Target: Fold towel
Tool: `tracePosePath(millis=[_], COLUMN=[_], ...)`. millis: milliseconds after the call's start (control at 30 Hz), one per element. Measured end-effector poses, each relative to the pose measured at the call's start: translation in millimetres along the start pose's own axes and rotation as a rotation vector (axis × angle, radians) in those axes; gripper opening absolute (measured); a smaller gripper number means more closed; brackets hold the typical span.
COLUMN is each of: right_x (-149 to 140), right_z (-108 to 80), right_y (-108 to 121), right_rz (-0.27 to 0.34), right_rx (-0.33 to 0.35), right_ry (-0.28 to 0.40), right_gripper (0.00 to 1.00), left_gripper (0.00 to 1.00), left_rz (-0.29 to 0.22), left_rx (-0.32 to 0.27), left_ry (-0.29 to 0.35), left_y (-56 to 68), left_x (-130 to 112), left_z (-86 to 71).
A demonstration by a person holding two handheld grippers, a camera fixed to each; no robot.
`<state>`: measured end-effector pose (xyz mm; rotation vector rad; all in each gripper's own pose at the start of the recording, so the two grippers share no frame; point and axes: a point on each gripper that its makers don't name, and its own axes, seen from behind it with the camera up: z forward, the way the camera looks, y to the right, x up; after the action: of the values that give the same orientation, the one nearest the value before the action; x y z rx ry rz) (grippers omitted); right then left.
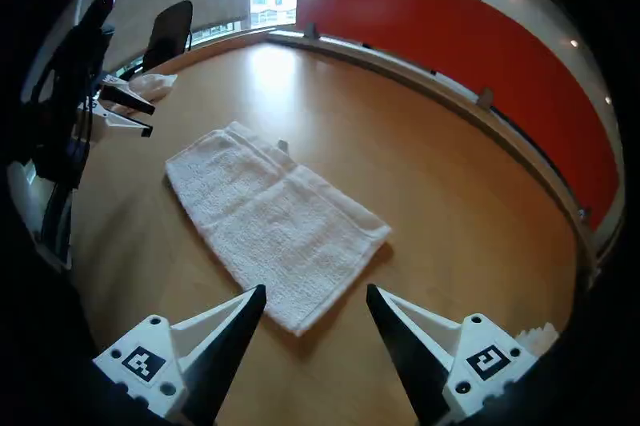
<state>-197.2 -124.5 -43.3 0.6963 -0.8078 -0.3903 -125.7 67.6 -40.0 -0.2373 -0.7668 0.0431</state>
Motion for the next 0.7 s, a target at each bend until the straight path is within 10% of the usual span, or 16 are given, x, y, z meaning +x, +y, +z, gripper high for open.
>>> tracePosePath(millis=[700], right_x=[-6], right_z=[5.5], right_y=[-7], right_rz=[-0.049], right_rx=[0.037], right_ry=[-0.042], right_gripper=[0.98], left_gripper=[0.94], left_rz=[-0.025], left_rx=[0.066], left_ry=[0.123], left_y=[-17.6], left_x=[2], left_z=[-28.5])
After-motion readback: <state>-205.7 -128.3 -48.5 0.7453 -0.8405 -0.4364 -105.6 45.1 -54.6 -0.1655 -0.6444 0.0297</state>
